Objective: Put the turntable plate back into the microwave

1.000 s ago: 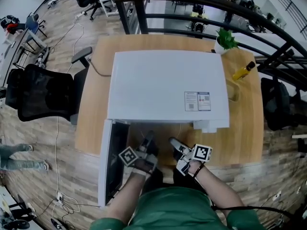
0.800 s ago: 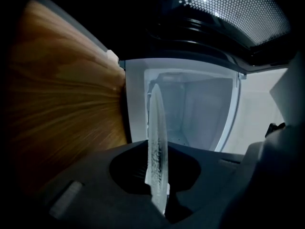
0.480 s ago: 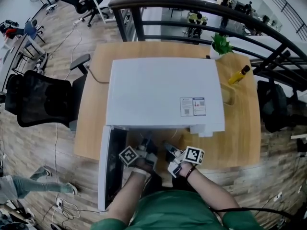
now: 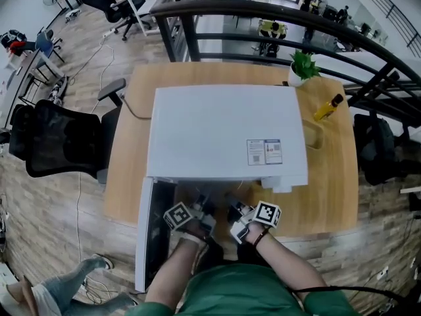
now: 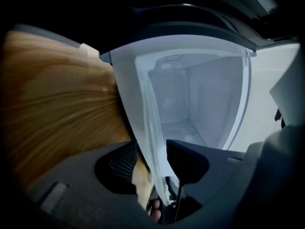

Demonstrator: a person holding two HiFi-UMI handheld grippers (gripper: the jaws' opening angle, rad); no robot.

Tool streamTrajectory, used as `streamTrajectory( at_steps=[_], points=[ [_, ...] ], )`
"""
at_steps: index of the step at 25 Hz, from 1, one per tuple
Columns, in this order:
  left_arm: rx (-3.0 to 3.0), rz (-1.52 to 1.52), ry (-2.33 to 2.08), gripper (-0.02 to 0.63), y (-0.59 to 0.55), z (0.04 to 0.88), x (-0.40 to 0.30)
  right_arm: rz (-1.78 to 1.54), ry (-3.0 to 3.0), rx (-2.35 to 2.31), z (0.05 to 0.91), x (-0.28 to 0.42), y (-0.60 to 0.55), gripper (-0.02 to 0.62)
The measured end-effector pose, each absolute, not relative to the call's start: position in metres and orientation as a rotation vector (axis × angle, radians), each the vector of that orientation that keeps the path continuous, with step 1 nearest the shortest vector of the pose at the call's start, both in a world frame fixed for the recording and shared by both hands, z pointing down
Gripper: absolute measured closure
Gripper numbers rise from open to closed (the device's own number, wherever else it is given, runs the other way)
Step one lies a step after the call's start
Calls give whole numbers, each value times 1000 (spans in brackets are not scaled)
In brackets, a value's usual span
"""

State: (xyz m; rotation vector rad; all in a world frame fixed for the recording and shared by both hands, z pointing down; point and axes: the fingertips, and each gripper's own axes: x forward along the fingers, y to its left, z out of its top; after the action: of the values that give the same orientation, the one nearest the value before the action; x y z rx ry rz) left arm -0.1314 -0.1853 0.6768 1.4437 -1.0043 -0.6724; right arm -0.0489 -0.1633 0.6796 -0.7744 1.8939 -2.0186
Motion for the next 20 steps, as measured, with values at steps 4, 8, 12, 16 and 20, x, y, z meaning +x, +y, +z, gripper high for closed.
streamTrajectory(
  at_steps=[4,8,12,16,20],
  points=[
    [1435,-657,-993,397,-172,672,-130,-2006,1888,-790,680,-47,-171,540],
    [1441,-570,-1040,402,-160,674,-133,-2006,1866,-786,679,-47,-176,541],
    [1413,-592,-1053,540,-161,671,-136,-1985,1889,-806,680,-46,-181,540],
    [1391,-629,-1049,548,-170,672,-137,-1953,1959,-911,683,-40,-185,460],
    [1387,-673,-1026,551,-183,669,-137,-1941,1975,-925,681,-36,-181,443]
  ],
)
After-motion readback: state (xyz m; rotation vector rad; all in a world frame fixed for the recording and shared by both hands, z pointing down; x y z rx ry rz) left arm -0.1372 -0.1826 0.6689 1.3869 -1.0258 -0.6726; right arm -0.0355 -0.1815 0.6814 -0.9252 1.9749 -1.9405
